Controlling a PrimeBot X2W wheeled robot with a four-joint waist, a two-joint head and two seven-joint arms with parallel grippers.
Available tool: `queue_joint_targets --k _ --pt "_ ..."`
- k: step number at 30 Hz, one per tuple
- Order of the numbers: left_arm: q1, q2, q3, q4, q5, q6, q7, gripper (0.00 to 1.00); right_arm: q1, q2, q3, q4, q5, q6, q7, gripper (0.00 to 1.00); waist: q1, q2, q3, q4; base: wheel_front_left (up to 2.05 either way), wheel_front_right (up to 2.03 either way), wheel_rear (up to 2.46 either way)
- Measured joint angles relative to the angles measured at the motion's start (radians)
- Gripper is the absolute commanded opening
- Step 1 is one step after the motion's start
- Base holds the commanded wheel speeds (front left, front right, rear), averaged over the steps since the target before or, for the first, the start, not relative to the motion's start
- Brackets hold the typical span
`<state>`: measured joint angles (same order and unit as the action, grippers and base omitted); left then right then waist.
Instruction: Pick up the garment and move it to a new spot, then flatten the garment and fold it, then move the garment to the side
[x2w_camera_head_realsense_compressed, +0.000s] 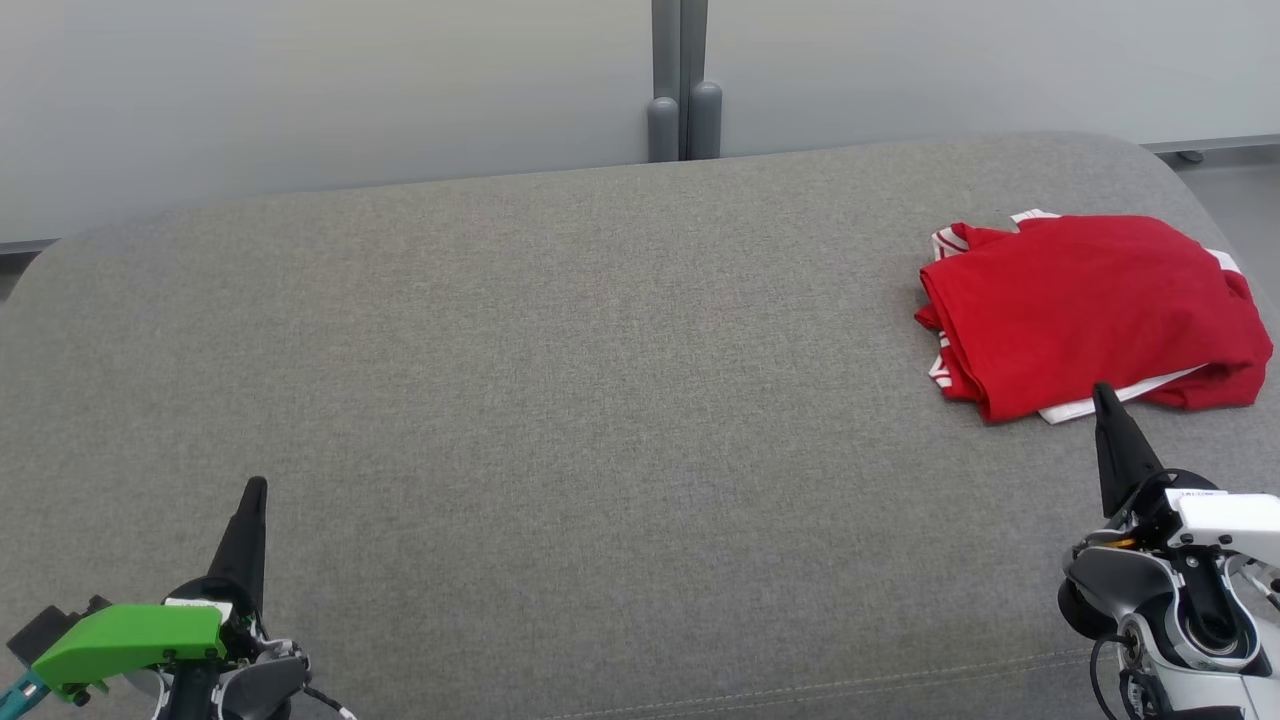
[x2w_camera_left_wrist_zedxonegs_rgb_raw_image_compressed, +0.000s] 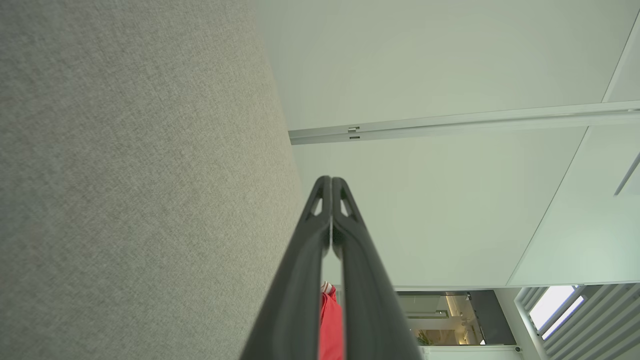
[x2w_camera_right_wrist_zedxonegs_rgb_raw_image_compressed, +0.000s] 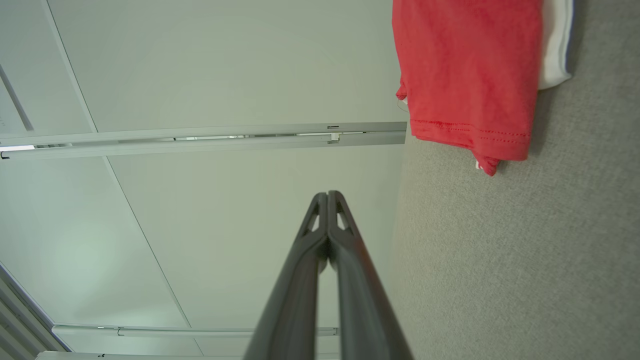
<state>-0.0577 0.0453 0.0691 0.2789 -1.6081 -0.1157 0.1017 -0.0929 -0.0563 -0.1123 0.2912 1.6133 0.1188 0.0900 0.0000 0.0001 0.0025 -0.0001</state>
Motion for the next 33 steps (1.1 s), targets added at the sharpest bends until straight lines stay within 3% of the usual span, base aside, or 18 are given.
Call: queue_joint_targets --k 33 --pt "-0.002 0.000 0.001 0.003 0.000 0.000 0.000 0.00 0.000 0.000 -0.001 -0.004 0.000 0.000 0.000 0.00 0.0000 0.0000 0.000 0.000 0.00 0.00 0.00"
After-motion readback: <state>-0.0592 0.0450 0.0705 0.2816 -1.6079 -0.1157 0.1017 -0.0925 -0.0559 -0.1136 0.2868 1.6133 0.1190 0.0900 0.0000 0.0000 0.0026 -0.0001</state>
